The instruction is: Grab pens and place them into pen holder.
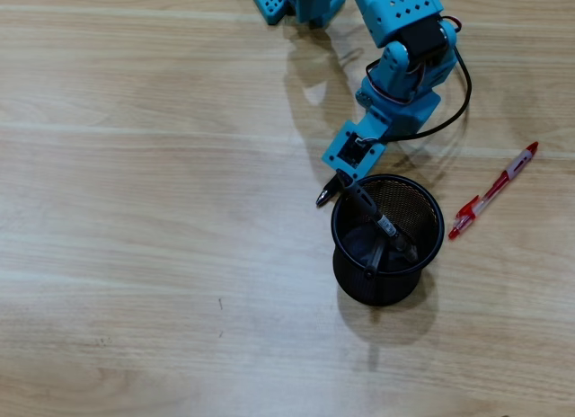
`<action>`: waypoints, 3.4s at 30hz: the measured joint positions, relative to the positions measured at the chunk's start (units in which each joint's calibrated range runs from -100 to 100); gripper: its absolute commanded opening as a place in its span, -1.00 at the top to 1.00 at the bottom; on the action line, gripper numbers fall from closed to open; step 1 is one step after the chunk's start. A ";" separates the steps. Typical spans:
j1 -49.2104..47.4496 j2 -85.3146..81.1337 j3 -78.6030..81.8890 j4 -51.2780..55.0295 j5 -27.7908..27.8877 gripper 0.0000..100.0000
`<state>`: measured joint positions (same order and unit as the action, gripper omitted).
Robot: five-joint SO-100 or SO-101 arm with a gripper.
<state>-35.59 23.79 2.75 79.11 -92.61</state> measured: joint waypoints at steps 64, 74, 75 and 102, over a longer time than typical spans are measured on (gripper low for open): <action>16.77 -38.15 19.96 -82.09 38.49 0.96; 15.63 -27.87 25.64 -92.19 38.23 0.92; 15.34 -27.10 25.82 -92.19 38.23 0.88; 4.19 -24.38 22.63 -78.55 49.31 0.95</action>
<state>-31.40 -0.59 25.38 0.56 -43.30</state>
